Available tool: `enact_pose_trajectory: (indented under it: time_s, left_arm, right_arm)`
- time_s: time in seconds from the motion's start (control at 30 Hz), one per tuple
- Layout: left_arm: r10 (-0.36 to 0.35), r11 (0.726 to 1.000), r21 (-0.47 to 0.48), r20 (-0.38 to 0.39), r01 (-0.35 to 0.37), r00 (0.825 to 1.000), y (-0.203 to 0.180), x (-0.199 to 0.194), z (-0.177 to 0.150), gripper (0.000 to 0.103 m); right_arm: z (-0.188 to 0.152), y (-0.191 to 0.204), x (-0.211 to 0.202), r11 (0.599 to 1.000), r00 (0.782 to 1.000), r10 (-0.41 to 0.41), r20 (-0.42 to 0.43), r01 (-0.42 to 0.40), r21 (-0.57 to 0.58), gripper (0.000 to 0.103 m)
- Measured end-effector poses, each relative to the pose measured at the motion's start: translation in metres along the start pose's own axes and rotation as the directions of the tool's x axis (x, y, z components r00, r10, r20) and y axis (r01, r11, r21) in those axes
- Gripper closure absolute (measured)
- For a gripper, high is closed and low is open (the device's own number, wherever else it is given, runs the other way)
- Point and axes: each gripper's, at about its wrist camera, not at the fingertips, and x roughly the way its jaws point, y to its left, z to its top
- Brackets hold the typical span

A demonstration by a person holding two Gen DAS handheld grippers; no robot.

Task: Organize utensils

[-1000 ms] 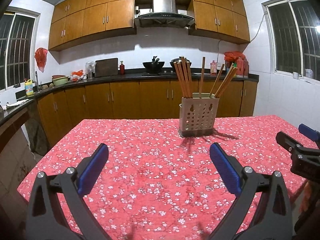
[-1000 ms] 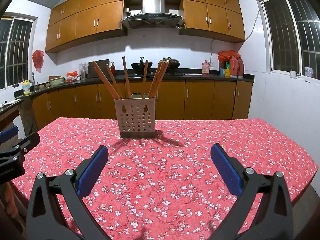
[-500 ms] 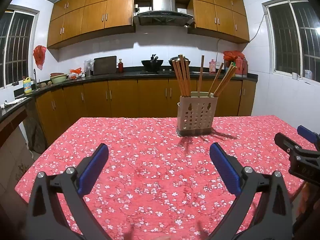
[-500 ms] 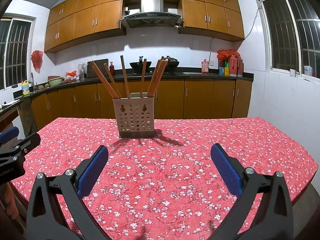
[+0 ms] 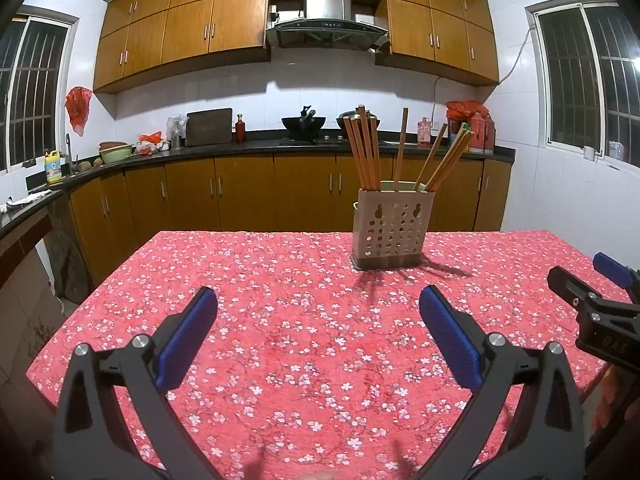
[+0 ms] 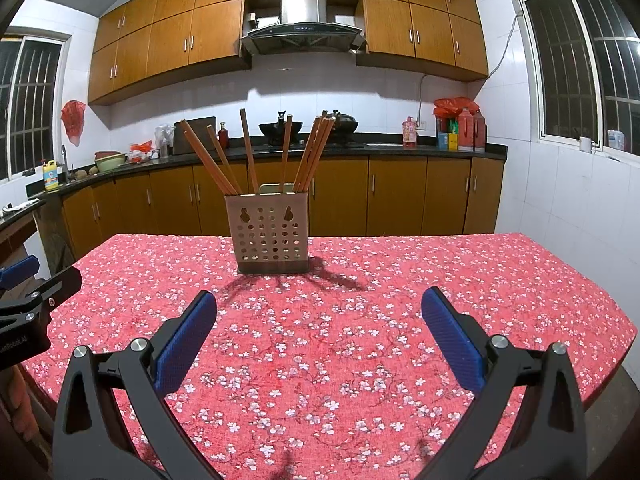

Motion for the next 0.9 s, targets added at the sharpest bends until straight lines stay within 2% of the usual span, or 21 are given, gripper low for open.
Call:
enact_pose_trajectory:
  time_s: [0.9]
  left_arm:
    - [0.001, 1.0, 0.0, -0.001, -0.001, 1.0, -0.0007, 0.0002, -0.001, 0.004]
  right_arm:
    - [-0.0009, -0.002, 0.0009, 1.0, 1.0, 0.0, -0.003, 0.0, 0.003, 0.002]
